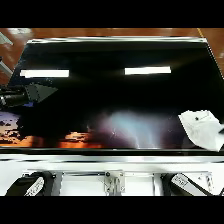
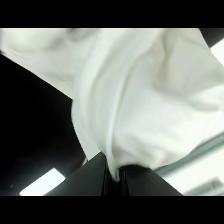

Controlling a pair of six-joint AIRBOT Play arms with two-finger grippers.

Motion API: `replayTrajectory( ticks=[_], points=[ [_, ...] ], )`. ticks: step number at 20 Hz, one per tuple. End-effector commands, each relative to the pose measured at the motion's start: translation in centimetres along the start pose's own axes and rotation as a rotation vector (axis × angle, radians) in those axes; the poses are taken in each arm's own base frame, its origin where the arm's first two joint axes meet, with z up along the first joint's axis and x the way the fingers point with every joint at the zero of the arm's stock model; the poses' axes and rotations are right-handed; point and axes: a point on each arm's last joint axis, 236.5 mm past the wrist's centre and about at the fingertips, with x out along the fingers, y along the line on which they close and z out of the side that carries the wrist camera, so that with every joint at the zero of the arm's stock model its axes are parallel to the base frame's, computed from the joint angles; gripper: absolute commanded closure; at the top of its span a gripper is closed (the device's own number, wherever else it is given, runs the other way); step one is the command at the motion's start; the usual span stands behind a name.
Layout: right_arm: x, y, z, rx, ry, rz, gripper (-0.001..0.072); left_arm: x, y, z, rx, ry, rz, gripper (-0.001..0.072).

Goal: Fold the shirts.

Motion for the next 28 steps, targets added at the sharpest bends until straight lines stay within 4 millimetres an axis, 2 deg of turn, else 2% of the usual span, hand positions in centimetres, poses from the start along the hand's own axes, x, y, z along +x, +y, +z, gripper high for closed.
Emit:
replayTrajectory(
  ticks=[1,4,5,7,10,11,12,13,14,16,17,18,19,20,21,22,23,24,25,27,28],
  points=[
    [2.9,-5.0,-5.4,0.161,0.163,-0.036,0.0651,0.0,-0.1,-0.1,0.000,0.002,-0.002,0.0672],
    [4.4,-6.8,-8.5,0.270,0.231,-0.015,0.0650,0.0,-0.1,-0.1,0.000,0.002,-0.002,0.0672],
    [5.0,-7.3,-9.3,0.296,0.247,-0.015,0.0600,0.0,-0.1,-0.1,0.000,0.002,-0.002,0.0672],
    [5.1,-8.9,-10.3,0.327,0.262,-0.054,0.0124,0.0,-0.1,-0.1,0.000,0.002,-0.002,0.0672],
    [3.9,-9.7,-10.7,0.363,0.237,-0.093,0.0103,0.0,-0.1,-0.1,0.001,0.002,-0.002,0.0672],
    [3.2,-9.8,-10.4,0.378,0.205,-0.104,0.0103,0.0,0.0,0.0,0.000,0.001,0.000,0.0672],
    [2.0,-9.4,-9.2,0.387,0.143,-0.094,0.0107,0.1,0.3,0.2,-0.001,-0.006,0.007,0.0673],
    [0.5,-8.5,-7.1,0.386,0.052,-0.053,0.0107,0.2,0.8,0.6,-0.002,-0.023,0.024,0.0673],
    [-1.7,-7.3,-4.1,0.379,-0.077,0.004,0.0108,0.3,1.7,1.3,-0.001,-0.047,0.053,0.0674],
    [-9.4,-3.6,3.7,0.334,-0.442,0.145,0.0109,0.7,3.8,1.9,0.015,-0.057,0.129,0.0677],
    [-13.3,-1.0,6.4,0.270,-0.593,0.196,0.0108,1.0,5.8,1.5,0.028,-0.010,0.222,0.0677],
    [-16.9,2.6,8.1,0.172,-0.715,0.237,0.0109,1.2,8.3,0.8,0.045,0.061,0.353,0.0677],
    [-18.8,6.4,8.5,0.066,-0.770,0.267,0.0109,1.2,10.4,0.4,0.082,0.136,0.477,0.0677],
    [-19.1,10.8,8.0,-0.056,-0.770,0.294,0.0108,1.4,12.1,0.0,0.136,0.224,0.591,0.0677],
    [-17.8,14.6,6.6,-0.169,-0.709,0.308,0.0107,2.0,13.0,-0.3,0.181,0.303,0.663,0.0676],
    [-15.1,18.1,4.3,-0.305,-0.602,0.286,0.0106,3.2,13.2,-0.9,0.215,0.386,0.699,0.0674],
    [-12.0,20.3,2.1,-0.408,-0.494,0.247,0.0079,4.9,12.9,-1.8,0.229,0.462,0.688,0.0574],
    [-8.7,21.7,0.0,-0.452,-0.377,0.208,0.0078,6.9,12.5,-3.3,0.231,0.540,0.664,0.0212],
    [-6.1,22.6,-2.0,-0.493,-0.271,0.184,0.0078,8.2,12.5,-4.7,0.228,0.611,0.656,0.0040],
    [-2.7,23.7,-4.8,-0.554,-0.111,0.158,0.0079,9.6,13.2,-7.4,0.216,0.727,0.655,0.0062],
    [-1.8,24.1,-5.6,-0.580,-0.068,0.142,0.0079,10.0,13.5,-7.8,0.210,0.741,0.654,0.0062]
  ],
)
